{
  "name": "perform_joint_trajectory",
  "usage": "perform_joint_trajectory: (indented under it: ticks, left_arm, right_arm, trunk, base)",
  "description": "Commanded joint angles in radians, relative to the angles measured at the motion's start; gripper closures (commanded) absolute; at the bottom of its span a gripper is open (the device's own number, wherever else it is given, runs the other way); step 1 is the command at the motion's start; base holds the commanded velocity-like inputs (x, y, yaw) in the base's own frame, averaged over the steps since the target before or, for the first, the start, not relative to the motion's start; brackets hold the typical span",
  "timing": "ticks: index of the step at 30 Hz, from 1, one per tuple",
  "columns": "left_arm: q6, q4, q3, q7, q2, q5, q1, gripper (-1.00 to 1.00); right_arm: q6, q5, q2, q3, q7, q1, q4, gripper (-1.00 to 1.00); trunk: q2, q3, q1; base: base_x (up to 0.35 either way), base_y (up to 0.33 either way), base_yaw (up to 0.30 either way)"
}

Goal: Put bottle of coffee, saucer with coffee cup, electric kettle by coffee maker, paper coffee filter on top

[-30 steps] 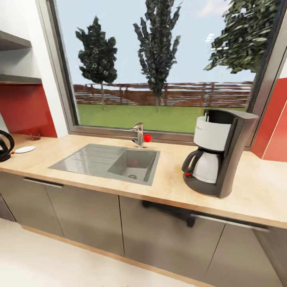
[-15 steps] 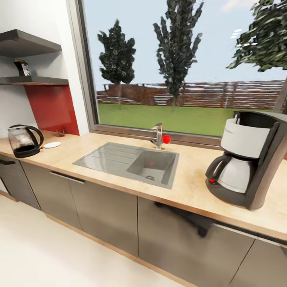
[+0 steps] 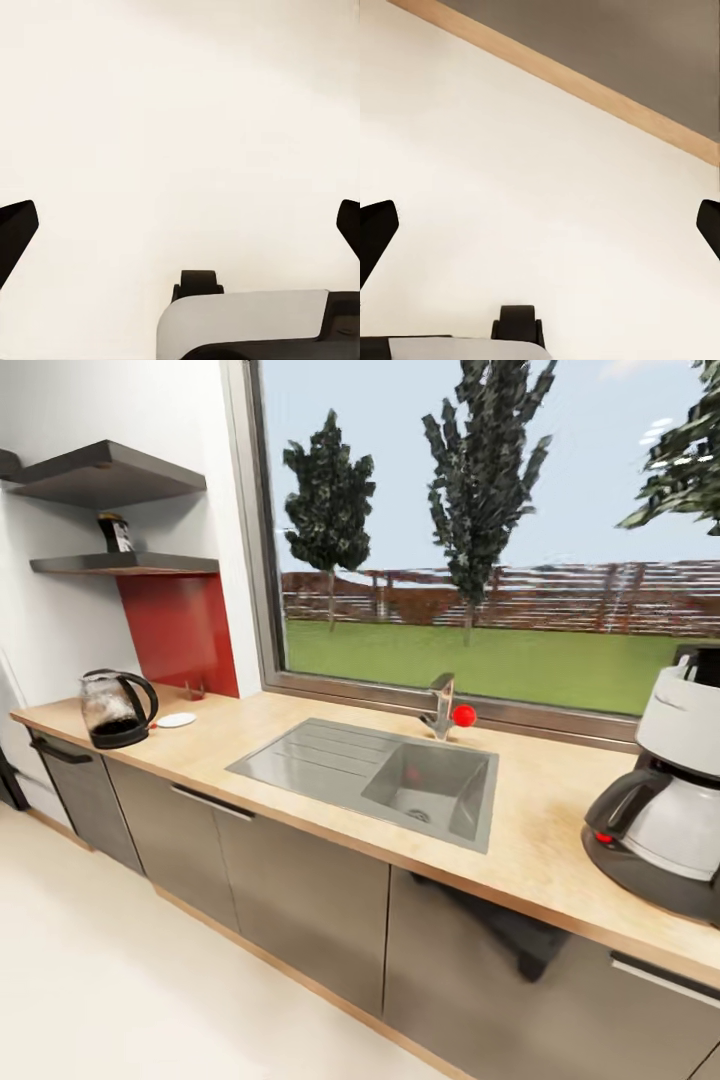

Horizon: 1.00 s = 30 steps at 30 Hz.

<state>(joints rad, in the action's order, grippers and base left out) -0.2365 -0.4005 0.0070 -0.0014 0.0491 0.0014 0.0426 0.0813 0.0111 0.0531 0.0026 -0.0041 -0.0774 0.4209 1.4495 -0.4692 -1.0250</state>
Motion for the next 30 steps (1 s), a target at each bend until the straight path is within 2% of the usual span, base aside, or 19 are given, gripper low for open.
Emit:
perform_joint_trajectory:
  ticks: [1, 16, 30]
  left_arm:
    - [-0.001, -0.001, 0.001, 0.0, 0.0, 0.0, 0.0, -1.0]
    - [-0.001, -0.001, 0.001, 0.0, 0.0, 0.0, 0.0, -1.0]
    - [-0.001, -0.001, 0.001, 0.0, 0.0, 0.0, 0.0, -1.0]
  right_arm:
    - [0.003, 0.001, 0.0, 0.0, 0.0, -0.001, -0.001, -1.0]
    - [0.003, 0.001, -0.001, 0.0, -0.004, -0.001, -0.002, -1.0]
    - [0.004, 0.002, -0.001, 0.002, -0.003, -0.001, -0.026, -1.0]
  trunk:
    - [0.0, -0.001, 0.0]
    - [0.0, -0.001, 0.0]
    - [0.0, -0.001, 0.0]
  base:
    - [0.006, 0.009, 0.27]
    - [0.005, 0.014, 0.274]
    - [0.102, 0.256, 0.155]
